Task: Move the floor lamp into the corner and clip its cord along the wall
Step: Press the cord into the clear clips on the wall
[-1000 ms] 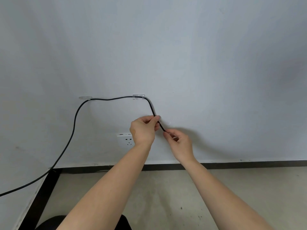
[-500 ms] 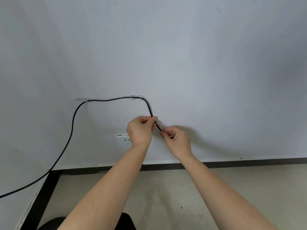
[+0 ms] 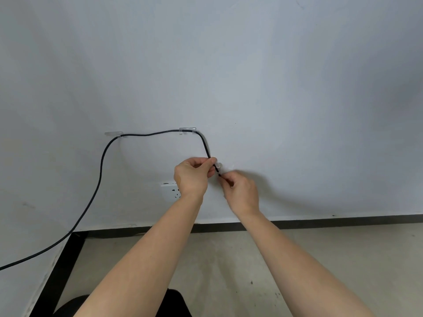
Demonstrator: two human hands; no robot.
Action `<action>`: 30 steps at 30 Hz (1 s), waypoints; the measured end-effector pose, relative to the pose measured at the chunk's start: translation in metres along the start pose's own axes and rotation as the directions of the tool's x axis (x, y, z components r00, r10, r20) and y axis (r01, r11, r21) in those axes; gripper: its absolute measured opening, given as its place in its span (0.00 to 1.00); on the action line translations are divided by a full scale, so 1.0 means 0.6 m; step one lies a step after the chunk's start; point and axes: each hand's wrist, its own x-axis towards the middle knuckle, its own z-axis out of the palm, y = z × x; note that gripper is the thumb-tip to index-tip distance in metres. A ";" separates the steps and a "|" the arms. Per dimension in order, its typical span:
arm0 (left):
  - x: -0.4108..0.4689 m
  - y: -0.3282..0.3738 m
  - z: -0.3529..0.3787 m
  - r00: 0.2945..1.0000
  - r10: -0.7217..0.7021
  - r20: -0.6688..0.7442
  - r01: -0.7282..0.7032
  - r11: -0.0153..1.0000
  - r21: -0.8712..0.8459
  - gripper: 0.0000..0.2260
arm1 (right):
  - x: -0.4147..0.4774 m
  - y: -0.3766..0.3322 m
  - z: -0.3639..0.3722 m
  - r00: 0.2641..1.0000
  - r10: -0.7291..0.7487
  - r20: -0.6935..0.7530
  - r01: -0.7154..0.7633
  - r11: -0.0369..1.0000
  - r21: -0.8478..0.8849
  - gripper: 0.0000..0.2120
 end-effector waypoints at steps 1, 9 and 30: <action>0.001 0.001 -0.001 1.000 -0.002 0.005 0.002 1.000 0.009 0.06 | -0.003 -0.004 0.008 1.000 0.020 0.002 -0.020 1.000 -0.005 0.08; 0.003 0.014 -0.013 0.996 0.019 0.082 -0.025 0.997 0.070 0.08 | -0.005 -0.005 0.018 0.994 0.106 -0.013 -0.104 0.989 0.110 0.08; -0.006 -0.017 -0.150 0.780 0.356 0.515 -0.623 0.359 0.695 0.18 | -0.022 -0.010 0.008 0.913 0.214 0.348 -0.274 0.952 0.135 0.08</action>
